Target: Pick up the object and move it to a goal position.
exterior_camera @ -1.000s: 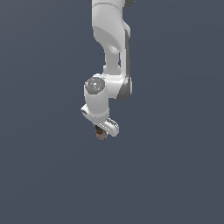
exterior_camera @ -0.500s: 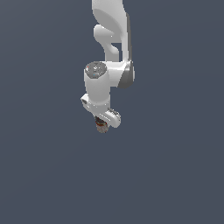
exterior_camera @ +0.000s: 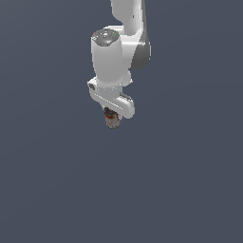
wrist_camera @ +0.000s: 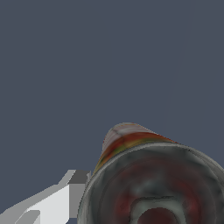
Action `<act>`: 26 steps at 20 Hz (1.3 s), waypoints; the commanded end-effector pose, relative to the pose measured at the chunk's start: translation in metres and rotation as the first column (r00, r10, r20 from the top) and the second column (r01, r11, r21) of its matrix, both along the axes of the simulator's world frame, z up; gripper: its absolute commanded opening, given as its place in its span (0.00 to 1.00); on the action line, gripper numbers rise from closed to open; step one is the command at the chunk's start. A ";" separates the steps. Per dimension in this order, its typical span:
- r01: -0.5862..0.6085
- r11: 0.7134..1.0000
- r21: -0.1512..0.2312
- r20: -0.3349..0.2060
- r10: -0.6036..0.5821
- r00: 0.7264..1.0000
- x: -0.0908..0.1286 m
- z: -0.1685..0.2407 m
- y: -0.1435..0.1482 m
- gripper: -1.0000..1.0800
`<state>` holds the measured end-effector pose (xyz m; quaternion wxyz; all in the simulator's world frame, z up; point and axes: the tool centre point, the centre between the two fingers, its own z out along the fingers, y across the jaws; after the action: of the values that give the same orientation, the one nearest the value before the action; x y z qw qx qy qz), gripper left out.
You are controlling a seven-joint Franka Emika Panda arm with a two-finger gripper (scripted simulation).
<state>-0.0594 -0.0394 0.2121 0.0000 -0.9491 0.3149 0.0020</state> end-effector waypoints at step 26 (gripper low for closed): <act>0.000 1.000 -0.002 0.004 0.000 1.000 -0.083 0.212 0.027 0.00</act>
<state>-0.1405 -0.0127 0.4179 -0.0007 -0.9491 0.3150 0.0010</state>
